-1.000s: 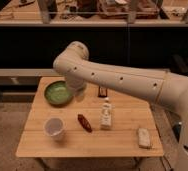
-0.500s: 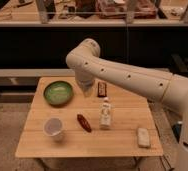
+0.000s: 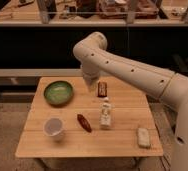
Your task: Move the arm in a circular motion
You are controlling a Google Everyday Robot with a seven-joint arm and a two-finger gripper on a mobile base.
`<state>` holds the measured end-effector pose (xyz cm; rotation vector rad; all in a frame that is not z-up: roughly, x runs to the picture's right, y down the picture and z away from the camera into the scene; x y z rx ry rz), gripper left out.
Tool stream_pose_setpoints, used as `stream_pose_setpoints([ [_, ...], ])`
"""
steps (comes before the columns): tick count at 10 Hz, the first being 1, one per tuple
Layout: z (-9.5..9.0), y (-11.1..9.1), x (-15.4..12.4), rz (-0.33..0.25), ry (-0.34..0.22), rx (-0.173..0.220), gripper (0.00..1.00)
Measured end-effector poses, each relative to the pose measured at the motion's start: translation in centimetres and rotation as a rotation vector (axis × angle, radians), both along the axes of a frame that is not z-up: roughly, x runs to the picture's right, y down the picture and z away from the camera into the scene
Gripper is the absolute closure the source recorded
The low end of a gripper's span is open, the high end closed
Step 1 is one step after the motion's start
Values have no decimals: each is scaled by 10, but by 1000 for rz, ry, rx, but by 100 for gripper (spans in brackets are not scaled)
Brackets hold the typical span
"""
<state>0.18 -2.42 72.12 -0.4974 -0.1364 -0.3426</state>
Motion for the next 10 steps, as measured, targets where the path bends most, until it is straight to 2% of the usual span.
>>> stream_pose_setpoints([
  [2,-3,0,0,9,11,0,59],
  [4,7,-15,20,21,21,-4,59],
  [5,8,-16,22,31,24,-6,59],
  [6,9,-18,34,72,51,-19,59],
  [7,7,-20,42,87,67,-19,59],
  [9,-3,-24,44,110,69,-17,59],
  [10,-4,-21,55,138,77,-19,59],
])
